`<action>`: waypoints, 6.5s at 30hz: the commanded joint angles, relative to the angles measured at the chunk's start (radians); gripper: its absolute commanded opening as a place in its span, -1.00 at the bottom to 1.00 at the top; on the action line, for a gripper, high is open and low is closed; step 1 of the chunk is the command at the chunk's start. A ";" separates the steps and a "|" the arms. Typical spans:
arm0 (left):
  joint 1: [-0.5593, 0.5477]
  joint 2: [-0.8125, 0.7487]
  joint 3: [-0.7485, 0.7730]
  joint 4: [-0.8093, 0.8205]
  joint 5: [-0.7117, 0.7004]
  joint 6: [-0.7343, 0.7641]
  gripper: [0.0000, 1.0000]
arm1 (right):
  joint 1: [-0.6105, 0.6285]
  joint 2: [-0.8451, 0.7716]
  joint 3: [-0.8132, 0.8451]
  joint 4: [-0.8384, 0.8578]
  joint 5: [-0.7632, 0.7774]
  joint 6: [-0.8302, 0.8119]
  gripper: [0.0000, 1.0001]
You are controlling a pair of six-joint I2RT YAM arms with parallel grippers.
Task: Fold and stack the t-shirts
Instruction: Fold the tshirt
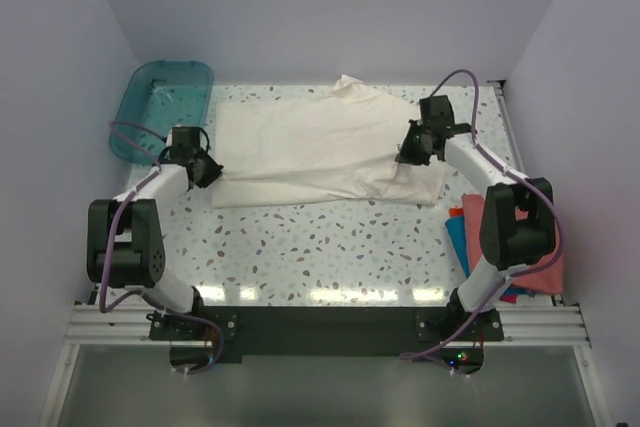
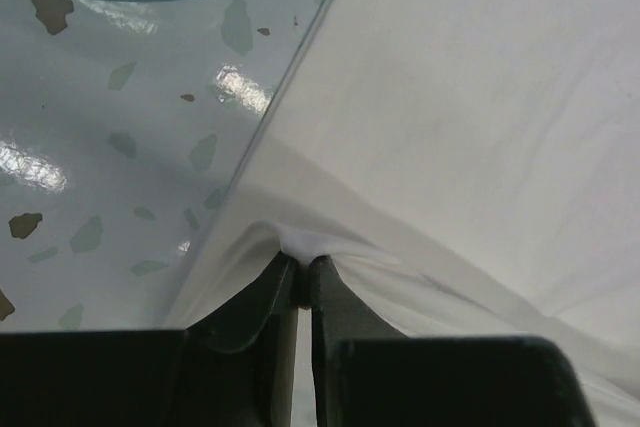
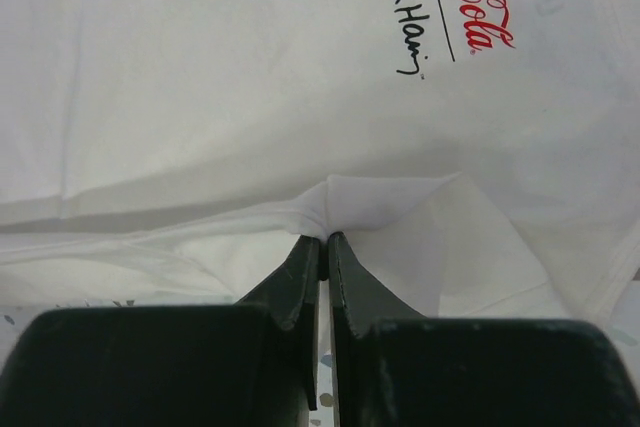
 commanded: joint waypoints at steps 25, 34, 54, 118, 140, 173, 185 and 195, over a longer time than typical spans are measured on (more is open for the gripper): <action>0.001 -0.266 -0.294 0.043 0.028 -0.012 0.10 | -0.015 -0.008 -0.057 0.024 0.206 -0.003 0.18; -0.005 -0.235 -0.322 0.060 0.000 -0.020 0.10 | -0.017 0.101 0.012 0.029 0.250 0.003 0.07; -0.003 -0.206 -0.325 0.047 -0.047 -0.035 -0.05 | 0.012 0.093 0.179 0.128 0.157 -0.123 -1.00; 0.000 -0.191 -0.324 0.033 -0.041 -0.052 -0.53 | -0.009 -0.043 -0.117 -0.017 0.318 -0.046 -1.00; 0.015 -0.260 -0.321 -0.009 -0.057 -0.038 -1.00 | -0.075 -0.137 -0.211 -0.039 0.299 -0.013 0.28; 0.015 -0.201 -0.345 0.116 -0.009 -0.079 -0.06 | -0.152 -0.189 -0.458 0.101 0.247 0.155 0.19; 0.015 -0.122 -0.307 0.118 -0.037 -0.106 -0.70 | -0.160 -0.117 -0.379 0.156 0.198 0.162 -0.24; 0.020 -0.192 -0.187 -0.063 -0.133 -0.063 -1.00 | -0.179 -0.221 -0.306 -0.011 0.142 0.110 -1.00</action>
